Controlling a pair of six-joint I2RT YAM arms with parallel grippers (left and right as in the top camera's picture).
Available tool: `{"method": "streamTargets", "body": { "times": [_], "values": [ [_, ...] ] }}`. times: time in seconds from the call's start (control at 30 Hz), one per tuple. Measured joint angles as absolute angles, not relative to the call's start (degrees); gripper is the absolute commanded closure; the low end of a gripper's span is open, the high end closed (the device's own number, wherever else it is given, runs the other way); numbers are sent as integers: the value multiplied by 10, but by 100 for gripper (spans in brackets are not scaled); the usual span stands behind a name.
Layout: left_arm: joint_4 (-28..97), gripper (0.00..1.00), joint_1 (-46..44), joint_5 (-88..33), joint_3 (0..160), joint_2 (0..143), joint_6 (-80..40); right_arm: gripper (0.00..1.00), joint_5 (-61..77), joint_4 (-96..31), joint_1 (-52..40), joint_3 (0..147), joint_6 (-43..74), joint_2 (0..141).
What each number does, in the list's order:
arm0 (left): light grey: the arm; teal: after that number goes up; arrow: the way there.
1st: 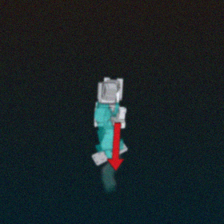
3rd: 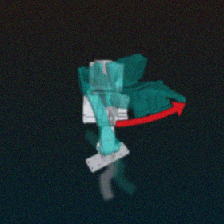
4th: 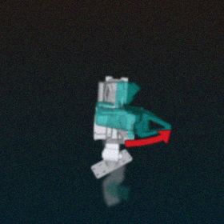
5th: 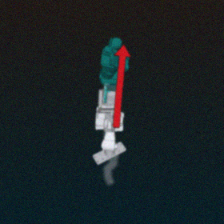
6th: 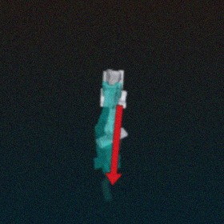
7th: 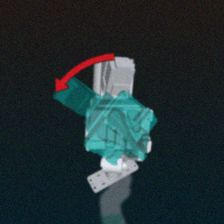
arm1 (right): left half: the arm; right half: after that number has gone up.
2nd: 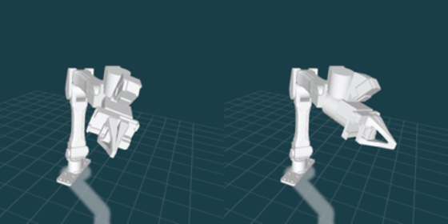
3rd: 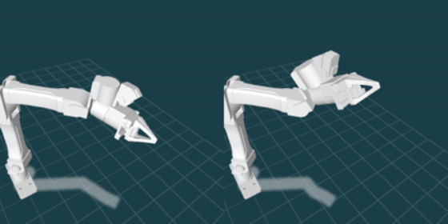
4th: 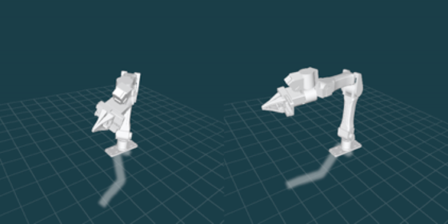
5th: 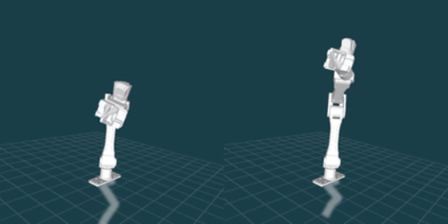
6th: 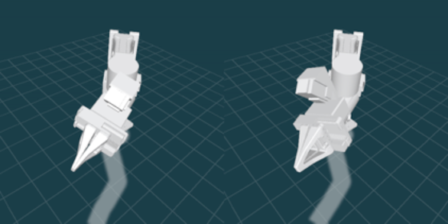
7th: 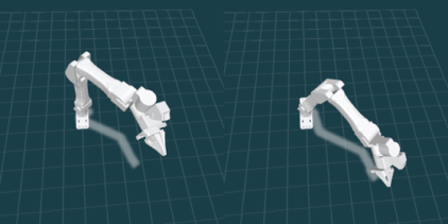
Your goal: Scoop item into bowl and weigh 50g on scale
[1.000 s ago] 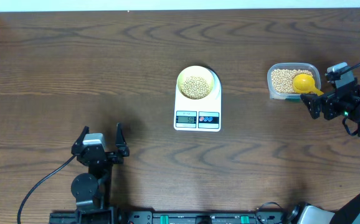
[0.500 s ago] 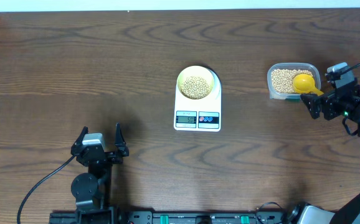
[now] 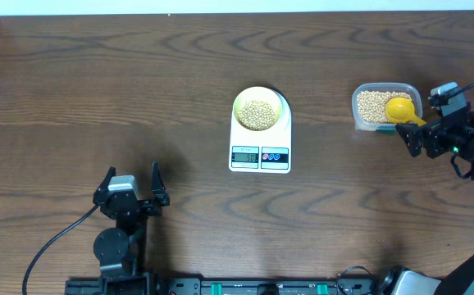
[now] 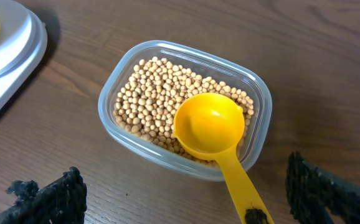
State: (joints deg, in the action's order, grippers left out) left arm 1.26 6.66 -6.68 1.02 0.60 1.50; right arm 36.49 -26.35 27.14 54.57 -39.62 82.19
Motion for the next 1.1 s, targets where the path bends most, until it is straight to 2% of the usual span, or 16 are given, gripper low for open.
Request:
{"method": "streamTargets", "body": {
  "times": [0.73,1.1],
  "values": [
    [13,11,67,-67,10,6,15,1,363,-264,271,546,-396,819],
    [13,11,67,-67,10,6,15,1,234,-264,251,546,-396,742]
  ]
}}
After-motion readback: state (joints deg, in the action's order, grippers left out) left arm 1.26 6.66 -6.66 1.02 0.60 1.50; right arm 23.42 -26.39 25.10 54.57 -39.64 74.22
